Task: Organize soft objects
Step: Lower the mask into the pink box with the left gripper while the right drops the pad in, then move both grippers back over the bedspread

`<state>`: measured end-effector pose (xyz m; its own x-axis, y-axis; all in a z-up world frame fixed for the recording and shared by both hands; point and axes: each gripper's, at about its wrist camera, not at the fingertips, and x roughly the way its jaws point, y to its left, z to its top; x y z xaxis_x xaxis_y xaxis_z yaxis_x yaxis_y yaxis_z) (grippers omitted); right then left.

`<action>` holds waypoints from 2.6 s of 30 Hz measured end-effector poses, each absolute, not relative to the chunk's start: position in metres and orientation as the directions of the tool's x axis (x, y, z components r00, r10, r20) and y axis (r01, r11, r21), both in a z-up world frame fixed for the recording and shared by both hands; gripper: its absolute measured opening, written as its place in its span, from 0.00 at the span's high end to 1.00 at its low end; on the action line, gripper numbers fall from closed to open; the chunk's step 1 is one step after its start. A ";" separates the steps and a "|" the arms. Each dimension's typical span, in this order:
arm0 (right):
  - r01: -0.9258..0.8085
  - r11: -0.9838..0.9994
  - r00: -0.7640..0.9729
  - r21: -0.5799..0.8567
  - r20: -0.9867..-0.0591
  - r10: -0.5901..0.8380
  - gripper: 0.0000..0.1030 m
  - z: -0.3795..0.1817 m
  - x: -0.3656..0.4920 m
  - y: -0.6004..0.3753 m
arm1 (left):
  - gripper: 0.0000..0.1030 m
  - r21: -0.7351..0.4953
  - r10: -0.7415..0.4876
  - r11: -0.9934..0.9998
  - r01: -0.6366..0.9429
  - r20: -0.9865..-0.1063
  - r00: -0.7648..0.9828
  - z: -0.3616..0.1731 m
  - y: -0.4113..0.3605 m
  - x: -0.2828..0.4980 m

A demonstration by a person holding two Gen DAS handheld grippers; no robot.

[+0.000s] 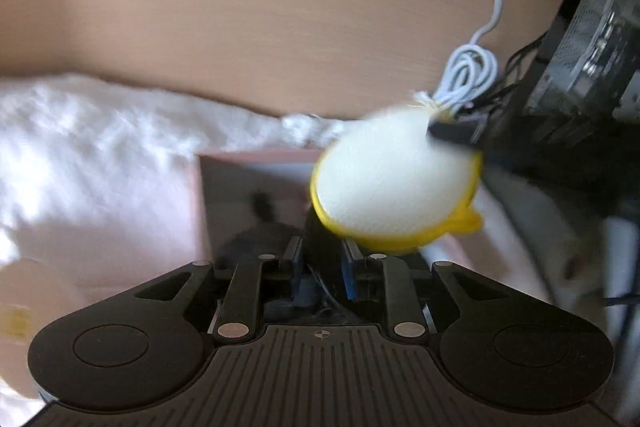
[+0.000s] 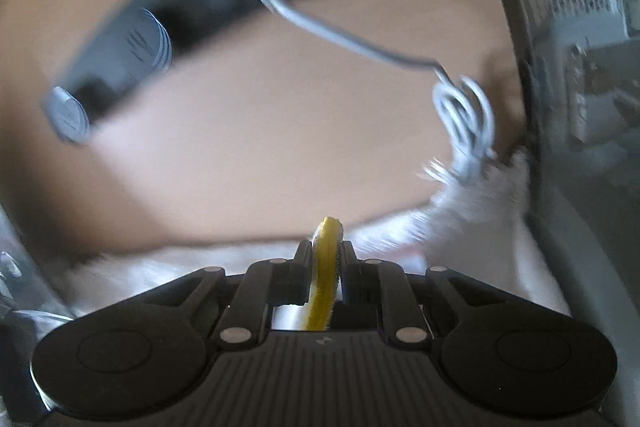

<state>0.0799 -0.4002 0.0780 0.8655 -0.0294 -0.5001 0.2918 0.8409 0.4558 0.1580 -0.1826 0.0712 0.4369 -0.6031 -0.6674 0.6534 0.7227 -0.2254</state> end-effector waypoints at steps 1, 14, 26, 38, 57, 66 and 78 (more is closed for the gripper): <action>0.313 0.838 0.840 0.447 -0.541 -0.025 0.86 0.067 0.086 -0.401 | 0.78 -0.212 -0.599 0.727 0.653 -0.661 0.452 0.075 -0.179 0.157; 0.378 0.910 0.680 0.171 -0.718 -0.148 0.81 0.017 0.095 -0.377 | 0.77 -0.158 -0.612 0.733 0.662 -0.578 0.540 0.108 -0.146 0.134; 0.216 0.964 0.823 0.153 -0.560 -0.096 0.39 0.087 0.054 -0.337 | 0.77 -0.335 -0.378 0.912 0.236 -0.464 0.801 0.090 0.068 0.117; -0.109 0.985 0.780 0.131 -0.603 0.166 0.39 0.084 0.046 -0.228 | 0.76 -0.110 -0.423 0.883 0.457 -0.611 0.669 0.030 0.011 0.125; -0.247 0.965 0.667 0.087 -0.708 0.234 0.39 0.031 0.031 -0.188 | 0.69 -0.046 -0.330 0.902 0.430 -0.715 0.616 -0.004 -0.009 0.166; -0.263 0.961 0.672 0.083 -0.699 0.244 0.39 0.034 0.028 -0.185 | 0.89 -0.045 -0.324 0.902 0.429 -0.726 0.606 -0.003 0.000 0.146; -0.260 0.962 0.671 0.083 -0.701 0.242 0.39 0.029 0.025 -0.191 | 0.90 -0.030 -0.232 0.950 0.312 -0.734 0.638 0.008 0.062 0.101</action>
